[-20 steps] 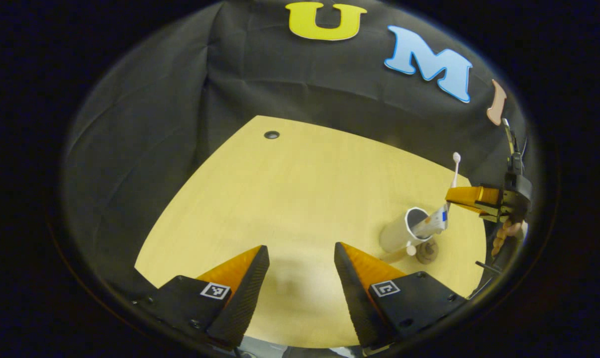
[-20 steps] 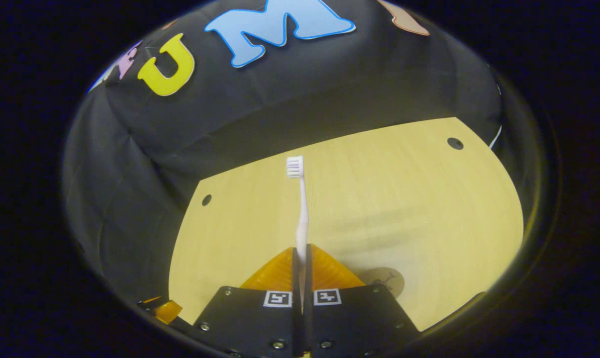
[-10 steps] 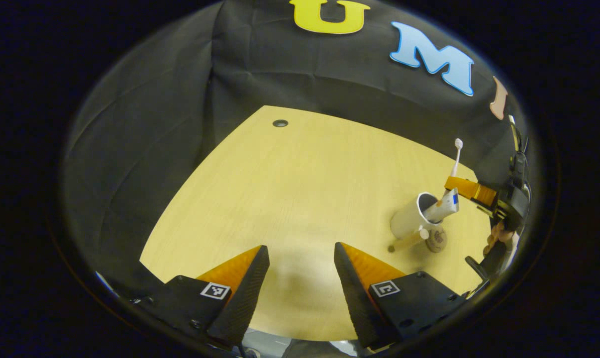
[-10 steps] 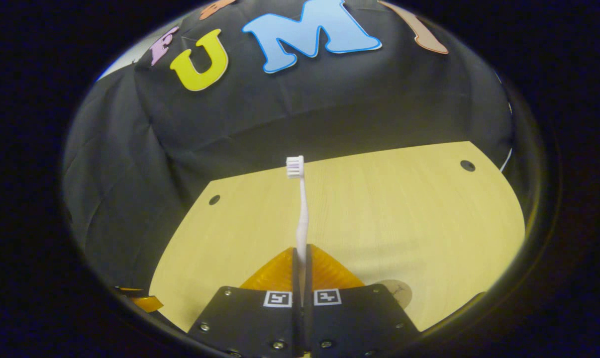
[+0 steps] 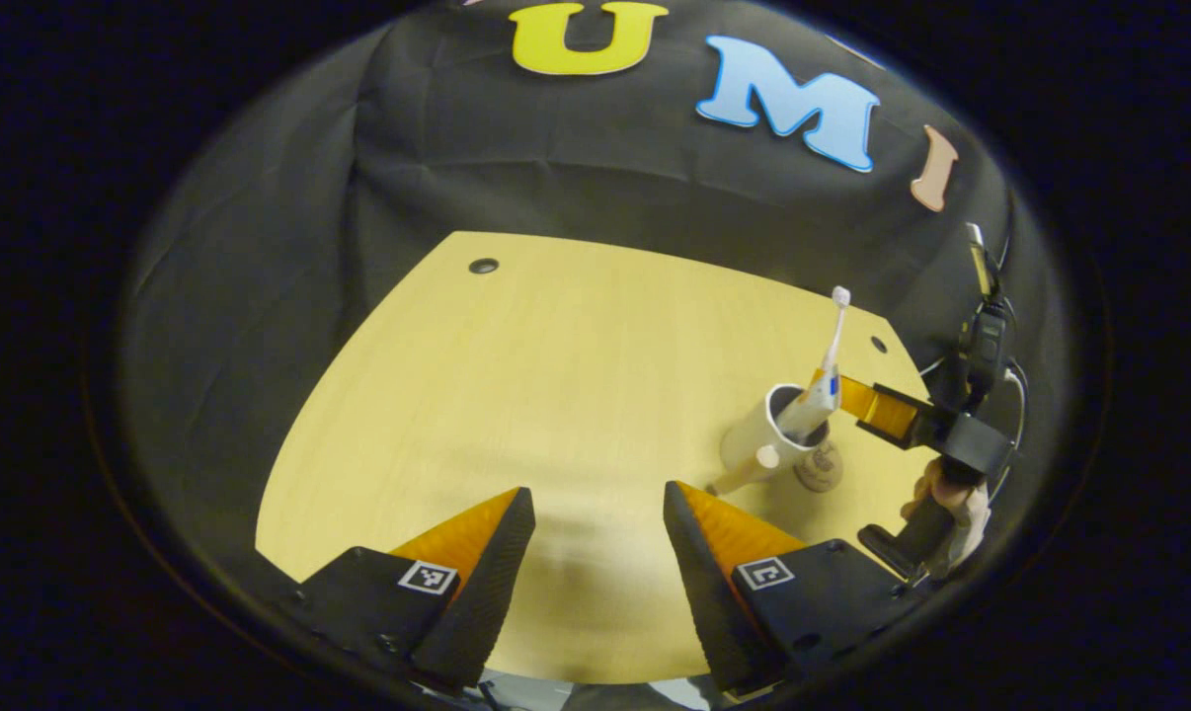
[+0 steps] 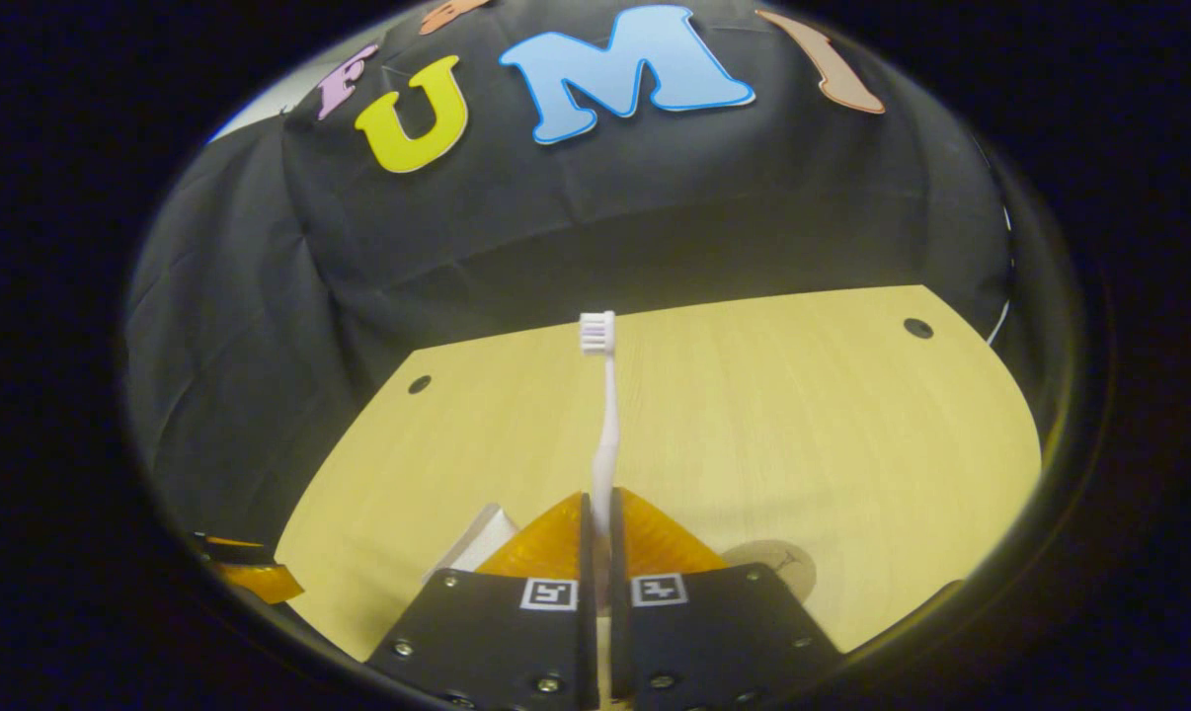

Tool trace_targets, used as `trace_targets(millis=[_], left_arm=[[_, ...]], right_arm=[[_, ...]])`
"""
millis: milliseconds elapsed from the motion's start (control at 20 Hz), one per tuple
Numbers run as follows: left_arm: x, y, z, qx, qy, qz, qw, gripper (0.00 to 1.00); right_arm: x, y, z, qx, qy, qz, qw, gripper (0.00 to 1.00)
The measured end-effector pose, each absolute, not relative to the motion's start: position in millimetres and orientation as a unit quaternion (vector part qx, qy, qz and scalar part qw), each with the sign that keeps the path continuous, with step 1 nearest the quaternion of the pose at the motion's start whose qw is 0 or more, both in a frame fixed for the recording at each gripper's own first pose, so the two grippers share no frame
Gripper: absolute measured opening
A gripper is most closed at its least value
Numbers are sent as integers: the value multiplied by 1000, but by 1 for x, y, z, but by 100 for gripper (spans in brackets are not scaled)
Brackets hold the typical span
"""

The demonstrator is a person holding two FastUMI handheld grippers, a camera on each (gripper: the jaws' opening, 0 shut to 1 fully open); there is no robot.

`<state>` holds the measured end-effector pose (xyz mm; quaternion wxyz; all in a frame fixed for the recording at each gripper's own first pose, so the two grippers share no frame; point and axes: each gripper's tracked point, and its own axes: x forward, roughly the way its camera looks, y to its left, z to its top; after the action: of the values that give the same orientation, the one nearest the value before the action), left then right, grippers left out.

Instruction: Put the toothbrush and toothpaste on the desktop into the cup, then pick up the cup and place it on the coaster on the desktop.

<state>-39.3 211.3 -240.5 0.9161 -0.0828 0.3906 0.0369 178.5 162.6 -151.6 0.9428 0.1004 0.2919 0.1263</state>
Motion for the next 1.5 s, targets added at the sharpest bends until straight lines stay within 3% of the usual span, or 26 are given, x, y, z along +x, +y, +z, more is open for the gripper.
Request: trace_targets(millis=[150,300,550,850,1100,1500], left_arm=[[-30,193,-245,-71,391,1,918,87],[-21,179,-250,-57,398,-26,915,88],[-10,153,-262,-37,409,-87,908,88],[8,124,-262,18,414,-169,894,88],[14,92,-276,69,455,-244,854,88],[37,97,-320,120,531,-248,801,87]], right_arm=[[178,165,-157,90,294,128,943,8],[175,162,-160,84,293,123,944,18],[157,151,-158,87,294,112,945,24],[141,117,-151,102,300,83,945,21],[124,84,-154,127,306,45,942,21],[90,21,-153,167,303,-21,938,21]])
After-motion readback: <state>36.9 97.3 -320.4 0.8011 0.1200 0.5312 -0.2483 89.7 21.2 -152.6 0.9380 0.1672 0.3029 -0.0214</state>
